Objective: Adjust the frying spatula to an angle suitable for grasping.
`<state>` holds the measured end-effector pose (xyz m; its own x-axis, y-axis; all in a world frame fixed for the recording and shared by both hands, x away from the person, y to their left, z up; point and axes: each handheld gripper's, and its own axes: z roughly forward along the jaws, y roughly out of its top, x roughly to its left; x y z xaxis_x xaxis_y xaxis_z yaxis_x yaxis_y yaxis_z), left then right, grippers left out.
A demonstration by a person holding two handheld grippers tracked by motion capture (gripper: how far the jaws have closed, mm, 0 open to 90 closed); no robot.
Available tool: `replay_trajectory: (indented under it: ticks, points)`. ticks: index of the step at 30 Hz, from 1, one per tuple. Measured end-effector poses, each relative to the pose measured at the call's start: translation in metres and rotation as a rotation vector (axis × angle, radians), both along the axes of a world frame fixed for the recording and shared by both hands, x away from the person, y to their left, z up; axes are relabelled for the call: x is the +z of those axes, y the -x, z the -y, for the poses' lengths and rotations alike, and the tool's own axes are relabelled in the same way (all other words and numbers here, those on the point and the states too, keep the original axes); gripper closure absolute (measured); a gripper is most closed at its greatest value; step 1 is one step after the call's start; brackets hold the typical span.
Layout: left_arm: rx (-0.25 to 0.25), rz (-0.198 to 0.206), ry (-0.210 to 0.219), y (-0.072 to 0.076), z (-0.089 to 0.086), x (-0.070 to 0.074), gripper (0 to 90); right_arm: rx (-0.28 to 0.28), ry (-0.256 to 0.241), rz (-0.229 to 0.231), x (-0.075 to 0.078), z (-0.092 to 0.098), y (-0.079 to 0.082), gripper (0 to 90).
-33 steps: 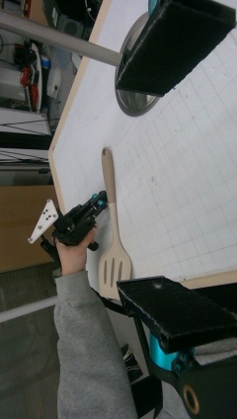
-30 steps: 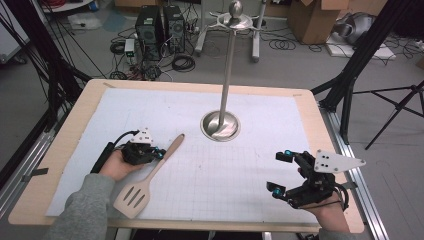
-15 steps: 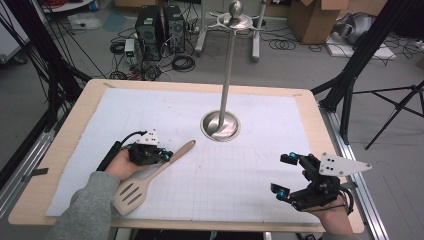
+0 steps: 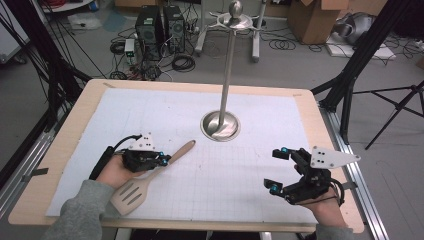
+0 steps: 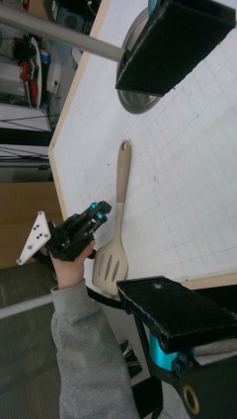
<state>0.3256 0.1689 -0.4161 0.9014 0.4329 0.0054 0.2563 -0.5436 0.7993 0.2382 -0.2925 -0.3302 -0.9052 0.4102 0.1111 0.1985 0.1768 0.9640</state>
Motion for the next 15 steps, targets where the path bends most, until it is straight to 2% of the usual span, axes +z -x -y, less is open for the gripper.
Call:
replay_trajectory:
  ticks: [3,4,5,13,15]
  points:
    - [-0.025,-0.004,-0.037,0.005,0.001,-0.002,89.5,0.017,0.002,0.001,0.0,-0.005,-0.005,7.5]
    - [-0.036,0.001,-0.065,0.006,0.001,-0.004,89.5,0.017,0.002,0.001,0.0,-0.005,-0.005,7.5]
    - [-0.049,0.003,-0.116,0.007,0.001,-0.007,89.5,0.02,0.0,0.001,-0.001,-0.007,-0.008,7.5]
    - [-0.075,-0.005,-0.182,0.01,-0.001,-0.011,89.5,0.035,0.006,-0.004,-0.001,-0.012,-0.011,7.5]
    - [-0.087,-0.017,-0.182,0.01,-0.002,-0.013,89.5,0.035,0.005,-0.007,-0.001,-0.011,-0.01,7.5]
